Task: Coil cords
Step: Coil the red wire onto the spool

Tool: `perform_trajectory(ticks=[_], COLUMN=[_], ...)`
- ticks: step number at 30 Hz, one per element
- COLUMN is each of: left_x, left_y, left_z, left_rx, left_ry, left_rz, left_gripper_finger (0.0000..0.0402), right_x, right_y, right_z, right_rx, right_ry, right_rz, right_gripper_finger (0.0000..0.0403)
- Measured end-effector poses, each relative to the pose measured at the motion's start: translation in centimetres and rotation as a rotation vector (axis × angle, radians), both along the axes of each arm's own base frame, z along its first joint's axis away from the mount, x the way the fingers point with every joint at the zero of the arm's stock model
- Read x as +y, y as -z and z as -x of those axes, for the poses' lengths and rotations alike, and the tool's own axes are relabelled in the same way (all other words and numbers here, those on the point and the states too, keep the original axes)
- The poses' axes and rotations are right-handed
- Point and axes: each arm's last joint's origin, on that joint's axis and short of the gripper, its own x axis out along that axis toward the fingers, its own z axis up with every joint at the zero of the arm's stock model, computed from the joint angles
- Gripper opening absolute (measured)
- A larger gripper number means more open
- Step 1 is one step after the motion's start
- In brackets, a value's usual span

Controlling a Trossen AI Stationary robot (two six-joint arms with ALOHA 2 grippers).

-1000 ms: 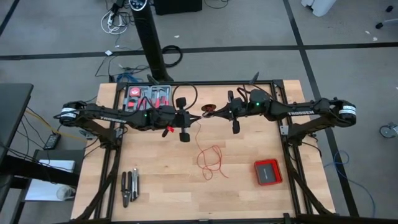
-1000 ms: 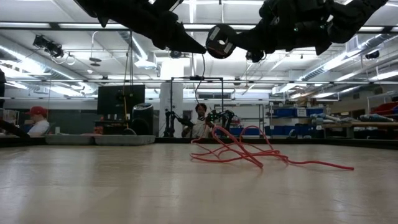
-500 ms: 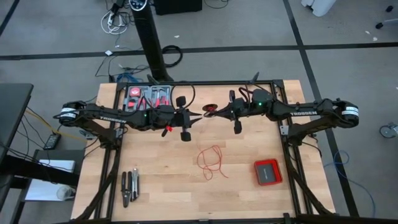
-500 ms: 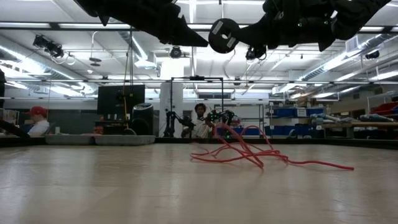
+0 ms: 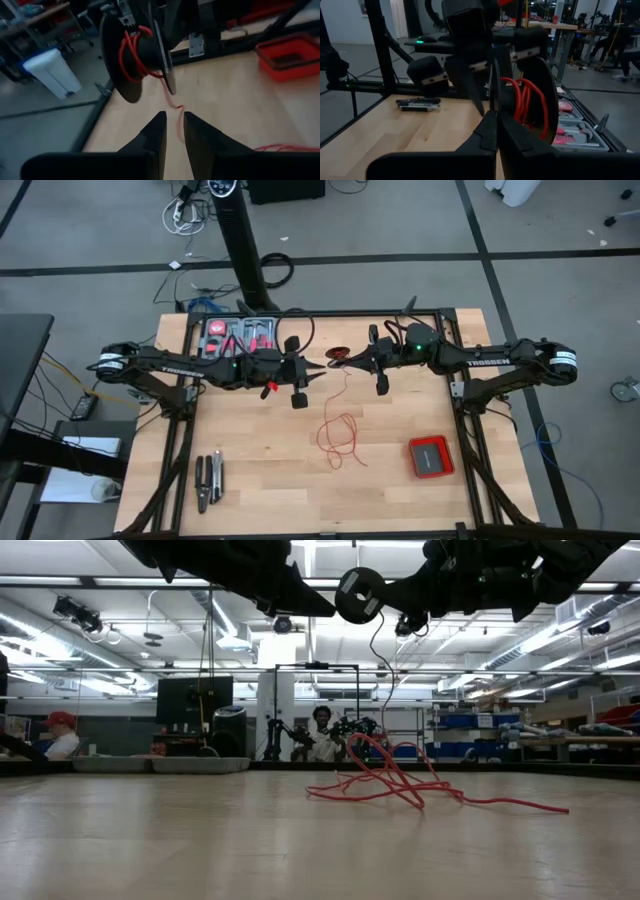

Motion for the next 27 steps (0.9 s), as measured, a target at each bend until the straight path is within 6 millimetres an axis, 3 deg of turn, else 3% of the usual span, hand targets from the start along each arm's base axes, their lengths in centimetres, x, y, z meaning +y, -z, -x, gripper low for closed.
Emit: perform_trajectory(ticks=[9, 27], left_x=[0.2, 0.6], left_y=[2.2, 3.2], left_z=[-1.6, -3.4], left_rx=[-0.019, -0.185], left_ry=[-0.056, -0.058], left_rz=[0.18, 0.345], left_gripper_finger=[0.007, 0.0123], right_x=[0.1, 2.3], right_y=[-0.8, -1.6], right_z=[0.2, -0.3], right_rx=[-0.063, -0.151], right_ry=[-0.001, -0.007], right_rz=[0.001, 0.095], right_gripper_finger=[0.0002, 0.0002])
